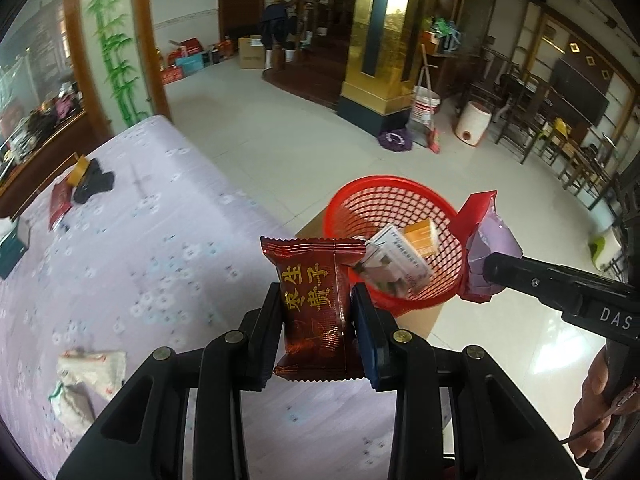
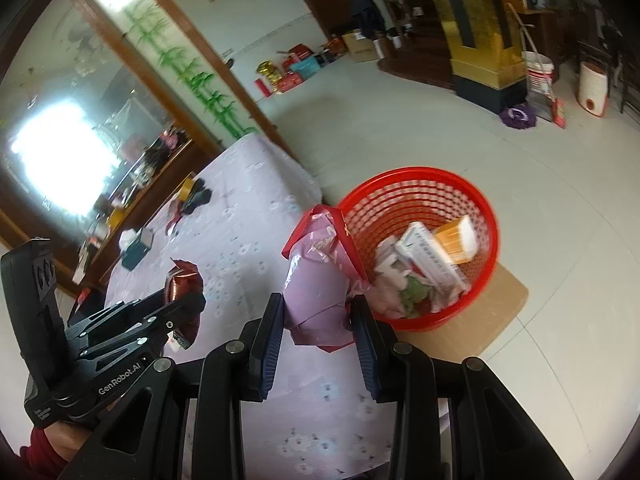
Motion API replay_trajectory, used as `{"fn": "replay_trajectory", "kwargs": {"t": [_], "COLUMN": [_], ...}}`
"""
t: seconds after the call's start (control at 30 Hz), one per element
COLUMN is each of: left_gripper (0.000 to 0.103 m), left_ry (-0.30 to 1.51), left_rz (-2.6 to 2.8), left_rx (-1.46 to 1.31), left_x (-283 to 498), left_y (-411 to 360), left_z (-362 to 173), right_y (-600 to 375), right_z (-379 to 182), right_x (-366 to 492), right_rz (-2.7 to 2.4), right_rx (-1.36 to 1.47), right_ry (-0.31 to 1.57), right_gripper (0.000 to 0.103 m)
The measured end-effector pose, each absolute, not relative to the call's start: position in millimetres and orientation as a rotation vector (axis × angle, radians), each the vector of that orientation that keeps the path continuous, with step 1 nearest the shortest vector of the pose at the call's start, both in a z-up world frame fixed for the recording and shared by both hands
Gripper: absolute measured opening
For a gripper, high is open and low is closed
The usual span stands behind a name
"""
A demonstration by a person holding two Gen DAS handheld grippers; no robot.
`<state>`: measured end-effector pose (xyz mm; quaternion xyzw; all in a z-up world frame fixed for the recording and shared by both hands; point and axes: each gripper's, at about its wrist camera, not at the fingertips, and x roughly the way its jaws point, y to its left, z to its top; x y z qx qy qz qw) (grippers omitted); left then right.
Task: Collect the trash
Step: 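Carry the candy wrapper and pink bag with both tools over the wastebasket, then open the right tool to drop the pink bag while the left tool drops the wrapper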
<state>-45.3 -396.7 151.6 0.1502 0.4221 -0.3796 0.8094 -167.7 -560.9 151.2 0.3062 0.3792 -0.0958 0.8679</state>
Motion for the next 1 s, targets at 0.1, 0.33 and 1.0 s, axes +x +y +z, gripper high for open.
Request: {"fn": "replay_trajectory", "kwargs": {"t": [0.1, 0.33, 1.0], "left_gripper": [0.033, 0.033, 0.033], "left_ry": [0.897, 0.883, 0.981], "left_rz": [-0.832, -0.863, -0.956], "left_rx": [0.327, 0.332, 0.298], "left_x": [-46, -44, -32], "left_y": [-410, -433, -508], "left_z": [154, 161, 133], "right_y": [-573, -595, -653], "right_z": [152, 155, 143], "right_x": [-173, -181, -163], "right_rz": [-0.223, -0.260, -0.303], "right_rx": [0.653, 0.675, 0.729], "right_ry": [0.783, 0.759, 0.775], "right_gripper": [0.037, 0.037, 0.039]}}
